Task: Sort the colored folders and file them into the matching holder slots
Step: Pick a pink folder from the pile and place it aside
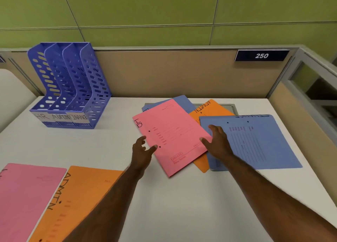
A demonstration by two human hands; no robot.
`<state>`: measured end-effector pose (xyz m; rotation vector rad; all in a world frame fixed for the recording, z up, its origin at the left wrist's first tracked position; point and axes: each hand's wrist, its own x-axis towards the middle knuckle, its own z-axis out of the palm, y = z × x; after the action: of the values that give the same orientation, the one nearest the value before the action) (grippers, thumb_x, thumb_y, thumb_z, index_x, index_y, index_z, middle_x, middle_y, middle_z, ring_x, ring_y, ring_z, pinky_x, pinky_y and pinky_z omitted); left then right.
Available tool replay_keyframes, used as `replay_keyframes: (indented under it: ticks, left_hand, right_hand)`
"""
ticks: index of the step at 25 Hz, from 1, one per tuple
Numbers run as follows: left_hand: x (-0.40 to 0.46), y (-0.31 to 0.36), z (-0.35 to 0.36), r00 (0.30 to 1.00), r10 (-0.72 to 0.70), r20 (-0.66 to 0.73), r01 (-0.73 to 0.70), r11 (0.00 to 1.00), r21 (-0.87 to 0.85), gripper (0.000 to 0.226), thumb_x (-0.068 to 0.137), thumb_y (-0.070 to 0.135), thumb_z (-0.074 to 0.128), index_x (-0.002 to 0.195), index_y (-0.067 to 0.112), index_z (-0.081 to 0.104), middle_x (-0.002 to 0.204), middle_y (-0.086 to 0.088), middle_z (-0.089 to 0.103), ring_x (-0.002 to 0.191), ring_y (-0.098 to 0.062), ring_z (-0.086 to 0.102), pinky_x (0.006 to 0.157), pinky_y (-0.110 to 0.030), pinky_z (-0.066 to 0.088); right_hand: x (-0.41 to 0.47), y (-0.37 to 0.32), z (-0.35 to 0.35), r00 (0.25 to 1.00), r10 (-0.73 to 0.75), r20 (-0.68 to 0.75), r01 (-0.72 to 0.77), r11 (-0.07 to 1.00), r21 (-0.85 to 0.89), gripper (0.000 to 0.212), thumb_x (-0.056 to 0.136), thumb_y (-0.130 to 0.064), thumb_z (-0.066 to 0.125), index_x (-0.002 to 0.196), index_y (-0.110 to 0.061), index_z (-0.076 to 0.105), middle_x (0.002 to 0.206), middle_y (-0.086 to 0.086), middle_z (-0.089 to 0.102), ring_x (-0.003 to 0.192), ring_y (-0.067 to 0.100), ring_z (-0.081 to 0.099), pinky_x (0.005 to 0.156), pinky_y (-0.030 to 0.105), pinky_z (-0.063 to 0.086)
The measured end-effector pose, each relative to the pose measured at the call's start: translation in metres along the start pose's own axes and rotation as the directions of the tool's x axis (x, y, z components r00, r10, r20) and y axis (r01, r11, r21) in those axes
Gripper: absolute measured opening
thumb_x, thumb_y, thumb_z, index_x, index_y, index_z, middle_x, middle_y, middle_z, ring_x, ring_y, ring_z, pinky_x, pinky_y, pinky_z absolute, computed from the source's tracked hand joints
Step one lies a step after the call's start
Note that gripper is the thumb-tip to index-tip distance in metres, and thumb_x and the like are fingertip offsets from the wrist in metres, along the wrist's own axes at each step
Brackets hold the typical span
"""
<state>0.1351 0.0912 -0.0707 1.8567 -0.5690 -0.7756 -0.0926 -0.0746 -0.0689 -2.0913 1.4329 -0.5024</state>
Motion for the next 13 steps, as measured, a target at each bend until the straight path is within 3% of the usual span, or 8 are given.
replay_keyframes:
  ticks: [6,9,13]
  left_hand:
    - [0.015,-0.007,0.024,0.987,-0.161,-0.005,0.159,0.976,-0.151,0.063,0.088,0.016,0.067,0.142,0.018,0.035,0.153,-0.009,0.030,0.130,-0.032,0.044,0.095,-0.041,0.042]
    - [0.021,-0.007,0.029,0.978,-0.207,-0.014,0.198,0.950,-0.243,0.057,0.090,0.013,0.064,0.139,0.015,0.036,0.148,-0.009,0.039,0.115,-0.026,0.050,0.089,-0.039,0.044]
    - [0.029,-0.002,0.035,0.950,-0.311,0.030,0.290,0.842,-0.455,0.045,0.092,0.009,0.059,0.132,0.013,0.039,0.129,-0.015,0.061,0.110,-0.035,0.062,0.092,-0.051,0.051]
  right_hand:
    - [0.034,0.015,0.015,0.995,0.071,0.074,-0.076,0.995,0.061,0.066,0.086,-0.032,0.069,0.141,-0.010,0.040,0.145,0.015,0.039,0.131,0.033,0.042,0.104,0.043,0.041]
    - [0.037,0.019,0.024,0.994,0.081,0.074,-0.088,0.992,0.089,0.064,0.085,-0.028,0.070,0.139,-0.007,0.042,0.142,0.016,0.043,0.129,0.032,0.044,0.105,0.041,0.040]
    - [0.036,0.023,0.030,0.992,0.075,0.097,-0.083,0.994,0.078,0.064,0.083,-0.023,0.073,0.137,-0.006,0.044,0.137,0.016,0.048,0.126,0.031,0.046,0.105,0.040,0.040]
